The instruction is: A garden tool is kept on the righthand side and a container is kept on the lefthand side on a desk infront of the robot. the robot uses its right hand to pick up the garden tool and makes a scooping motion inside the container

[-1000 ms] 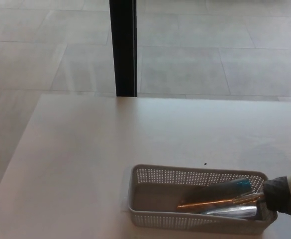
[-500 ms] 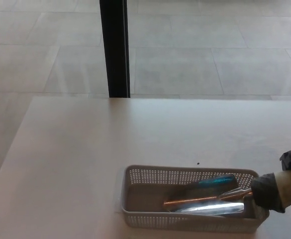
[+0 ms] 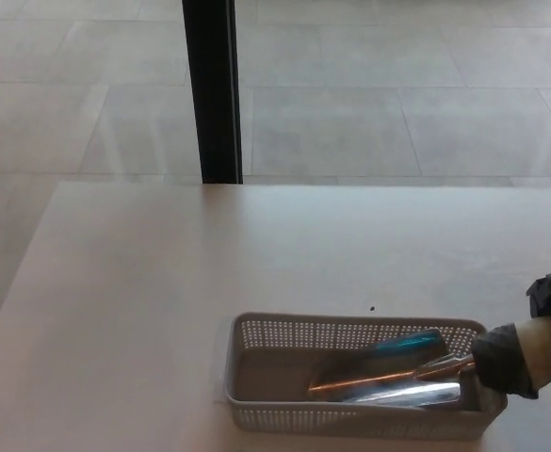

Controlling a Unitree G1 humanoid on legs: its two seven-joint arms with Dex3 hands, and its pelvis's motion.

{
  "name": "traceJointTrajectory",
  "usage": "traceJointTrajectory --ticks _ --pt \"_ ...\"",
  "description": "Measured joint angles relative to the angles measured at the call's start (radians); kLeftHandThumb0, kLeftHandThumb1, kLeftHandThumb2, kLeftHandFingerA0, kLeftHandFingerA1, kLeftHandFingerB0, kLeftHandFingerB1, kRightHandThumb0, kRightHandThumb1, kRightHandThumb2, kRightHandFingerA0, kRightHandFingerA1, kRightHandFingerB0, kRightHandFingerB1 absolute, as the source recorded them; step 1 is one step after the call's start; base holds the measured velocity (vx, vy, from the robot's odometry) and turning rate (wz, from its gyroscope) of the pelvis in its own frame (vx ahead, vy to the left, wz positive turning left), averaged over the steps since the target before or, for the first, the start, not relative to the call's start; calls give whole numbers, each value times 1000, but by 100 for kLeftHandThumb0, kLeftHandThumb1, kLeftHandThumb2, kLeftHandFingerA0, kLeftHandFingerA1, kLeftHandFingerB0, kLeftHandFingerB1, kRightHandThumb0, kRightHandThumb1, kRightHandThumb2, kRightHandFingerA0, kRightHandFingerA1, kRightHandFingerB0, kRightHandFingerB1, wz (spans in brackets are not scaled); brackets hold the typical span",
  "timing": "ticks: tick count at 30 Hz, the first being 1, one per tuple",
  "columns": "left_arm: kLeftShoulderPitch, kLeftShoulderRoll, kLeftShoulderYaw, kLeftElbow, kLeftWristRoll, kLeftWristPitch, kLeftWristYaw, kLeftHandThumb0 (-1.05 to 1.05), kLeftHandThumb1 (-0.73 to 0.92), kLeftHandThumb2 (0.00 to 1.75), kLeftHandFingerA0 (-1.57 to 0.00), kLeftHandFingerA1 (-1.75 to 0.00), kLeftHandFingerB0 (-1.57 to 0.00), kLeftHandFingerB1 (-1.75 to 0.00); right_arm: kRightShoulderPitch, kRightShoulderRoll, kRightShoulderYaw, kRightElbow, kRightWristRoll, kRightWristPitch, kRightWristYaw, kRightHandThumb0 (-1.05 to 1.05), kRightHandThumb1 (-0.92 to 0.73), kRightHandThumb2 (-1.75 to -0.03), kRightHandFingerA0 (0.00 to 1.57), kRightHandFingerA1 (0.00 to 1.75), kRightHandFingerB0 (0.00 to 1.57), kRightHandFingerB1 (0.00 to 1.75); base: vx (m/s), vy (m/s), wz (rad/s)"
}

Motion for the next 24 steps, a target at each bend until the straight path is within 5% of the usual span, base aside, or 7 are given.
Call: traceJointTrajectory --ticks 2,3,4,7,17,21,24 --pt "0 0 0 0 0 0 0 -67 -17 160 -83 -119 -76 -112 0 2 -16 8 11 -1 4 -27 -61 -100 82 175 84 126 0 0 0" --pt "0 0 0 1 0 0 0 -68 -15 161 -80 -117 -75 -111 -1 3 -24 12 18 -1 7 -27 -59 -105 84 175 79 155 0 0 0" --pt "0 0 0 1 0 0 0 -68 -14 162 -82 -119 -80 -113 -1 5 -34 16 25 -1 9 -26 -55 -107 84 175 78 158 0 0 0" --pt "0 0 0 1 0 0 0 -63 -6 151 -104 -126 -91 -117 -1 13 -68 30 55 -1 14 -20 -54 -110 85 175 76 147 0 0 0" --pt "12 0 -1 1 0 0 0 -69 -5 155 -83 -116 -75 -109 -28 70 -188 76 189 5 33 -23 -53 -119 94 175 83 160 0 0 0" --pt "15 0 -1 1 0 0 0 -70 -2 150 -101 -125 -85 -114 -27 114 -241 88 242 14 37 -25 -54 -121 95 175 84 160 0 0 0" --pt "15 -1 -1 0 0 0 -1 -69 -15 163 -82 -119 -75 -113 -22 149 -279 98 283 18 39 -27 -51 -123 94 175 83 159 0 0 0"
